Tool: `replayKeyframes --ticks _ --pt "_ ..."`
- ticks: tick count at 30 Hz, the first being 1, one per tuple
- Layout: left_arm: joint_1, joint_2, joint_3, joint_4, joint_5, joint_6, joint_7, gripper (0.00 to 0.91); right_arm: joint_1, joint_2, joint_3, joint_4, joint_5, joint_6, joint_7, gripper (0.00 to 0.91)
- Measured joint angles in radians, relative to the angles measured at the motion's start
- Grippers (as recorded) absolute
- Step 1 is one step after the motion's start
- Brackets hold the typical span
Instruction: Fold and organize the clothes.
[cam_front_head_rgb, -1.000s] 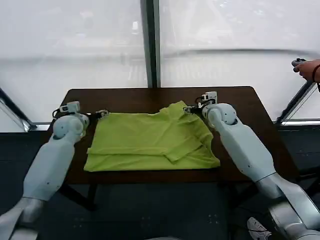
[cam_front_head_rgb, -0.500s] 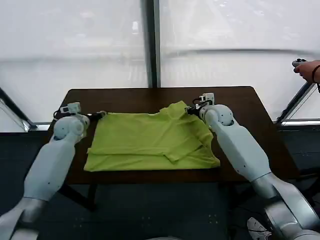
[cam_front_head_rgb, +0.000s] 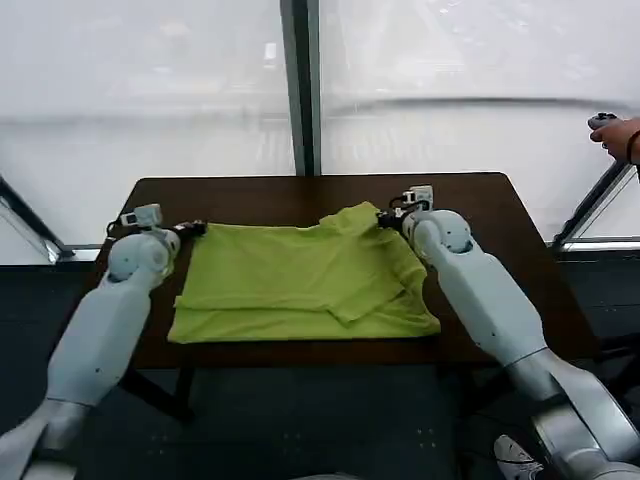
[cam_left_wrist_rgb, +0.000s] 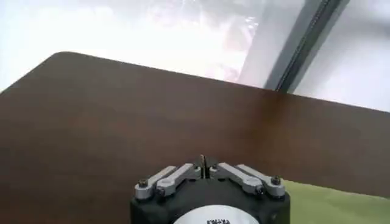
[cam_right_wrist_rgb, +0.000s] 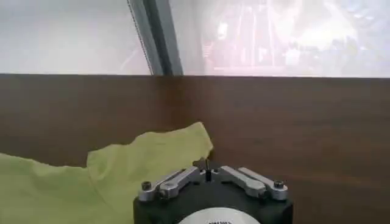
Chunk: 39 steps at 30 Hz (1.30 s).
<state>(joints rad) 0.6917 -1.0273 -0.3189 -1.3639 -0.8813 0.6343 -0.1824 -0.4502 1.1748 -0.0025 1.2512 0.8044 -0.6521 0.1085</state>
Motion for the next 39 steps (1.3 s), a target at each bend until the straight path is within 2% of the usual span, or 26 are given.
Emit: replayKeyframes --ticks 6,7,8,9,22,23,24,25,26,39 --pt "0.022 0.017 -0.013 -0.038 0.012 -0.015 0.015 0.068 -0.019 -0.019 0.011 0.038 0.016 0.013 -0.001 0.0" --pt "0.024 0.018 -0.01 -0.039 0.024 -0.021 0.018 0.312 -0.021 -0.02 0.011 0.04 0.016 0.013 -0.001 0.0" --pt "0.024 0.018 -0.007 -0.039 0.036 -0.025 0.022 0.722 -0.023 -0.021 0.011 0.041 0.015 0.013 -0.001 0.0" --pt "0.022 0.014 -0.003 -0.036 0.05 -0.031 0.025 0.878 -0.025 -0.021 0.012 0.043 0.015 0.013 -0.001 0.0" --pt "0.002 -0.035 0.011 0.025 0.07 -0.022 0.02 0.878 -0.024 -0.027 0.011 0.059 0.017 0.006 -0.002 0.0" --pt "0.002 -0.036 0.011 0.025 0.068 -0.022 0.02 0.741 -0.024 -0.027 0.011 0.06 0.017 0.006 -0.002 0.0" --pt "0.002 -0.036 0.011 0.025 0.066 -0.022 0.02 0.663 -0.023 -0.027 0.01 0.06 0.017 0.006 -0.002 0.0" --pt "0.002 -0.036 0.012 0.025 0.065 -0.022 0.02 0.293 -0.022 -0.027 0.009 0.06 0.017 0.005 -0.002 0.0" --pt "0.002 -0.036 0.011 0.025 0.064 -0.022 0.02 0.176 -0.022 -0.027 0.009 0.06 0.017 0.005 -0.002 0.0" --pt "0.001 -0.039 0.014 0.033 0.067 -0.028 0.024 0.098 -0.018 -0.025 0.006 0.061 0.019 0.005 -0.002 0.0"
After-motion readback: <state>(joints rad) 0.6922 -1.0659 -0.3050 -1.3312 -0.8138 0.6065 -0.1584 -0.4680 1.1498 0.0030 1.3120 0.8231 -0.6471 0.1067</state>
